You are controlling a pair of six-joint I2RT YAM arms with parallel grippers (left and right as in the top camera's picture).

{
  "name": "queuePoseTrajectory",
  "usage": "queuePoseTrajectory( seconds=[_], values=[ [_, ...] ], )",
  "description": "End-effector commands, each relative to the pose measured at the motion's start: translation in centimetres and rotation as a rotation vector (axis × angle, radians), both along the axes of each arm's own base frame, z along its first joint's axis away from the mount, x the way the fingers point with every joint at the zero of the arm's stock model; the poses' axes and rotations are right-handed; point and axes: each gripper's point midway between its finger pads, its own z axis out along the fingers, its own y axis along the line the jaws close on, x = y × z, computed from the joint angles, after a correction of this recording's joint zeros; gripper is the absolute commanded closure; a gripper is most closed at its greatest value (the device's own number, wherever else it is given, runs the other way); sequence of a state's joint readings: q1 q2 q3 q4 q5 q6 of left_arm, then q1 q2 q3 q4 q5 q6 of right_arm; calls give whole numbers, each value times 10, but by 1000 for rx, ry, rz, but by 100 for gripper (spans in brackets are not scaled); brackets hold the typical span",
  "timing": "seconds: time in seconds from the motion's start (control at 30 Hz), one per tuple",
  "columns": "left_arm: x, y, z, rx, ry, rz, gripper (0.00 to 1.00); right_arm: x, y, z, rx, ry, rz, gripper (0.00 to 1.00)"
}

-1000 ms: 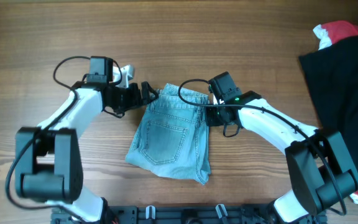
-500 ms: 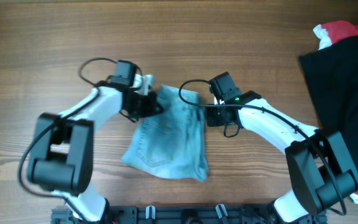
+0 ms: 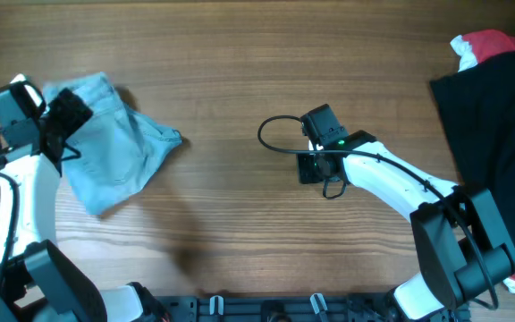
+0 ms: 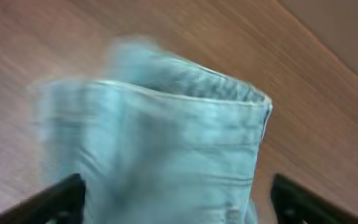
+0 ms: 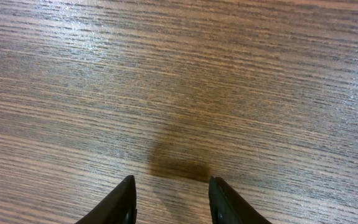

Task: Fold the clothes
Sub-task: 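Drag the folded shorts to the left table edge with the left gripper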

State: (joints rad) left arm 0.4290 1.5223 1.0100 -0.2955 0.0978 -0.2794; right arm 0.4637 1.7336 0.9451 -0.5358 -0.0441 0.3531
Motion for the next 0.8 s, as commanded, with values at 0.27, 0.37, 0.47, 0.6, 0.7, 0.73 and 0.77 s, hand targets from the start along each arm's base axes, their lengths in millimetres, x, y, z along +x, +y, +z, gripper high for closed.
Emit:
queuePoseTrajectory(
  seconds=[0.27,0.37,0.47,0.6,0.7,0.73,0.77],
  values=[
    [30,-160,10,-224,-25,-409,1,3,3,1,2,-5,13,61],
    [34,-225,-31,-247,66,-556,3,2,4,1,8,-1,15,61],
    [29,-254,-70,-266,156,-611,2,2,4,1,6,1,16,61],
    [1,-247,-112,-287,342,-572,2,1,4,1,4,5,15,60],
    [-38,-219,-125,-252,531,-467,7,1,4,1,4,5,16,60],
    [-52,-198,-128,-209,601,-376,6,1,4,1,4,5,17,60],
    [-64,-170,-128,-151,657,-267,5,1,4,1,3,5,18,60]
  ],
)
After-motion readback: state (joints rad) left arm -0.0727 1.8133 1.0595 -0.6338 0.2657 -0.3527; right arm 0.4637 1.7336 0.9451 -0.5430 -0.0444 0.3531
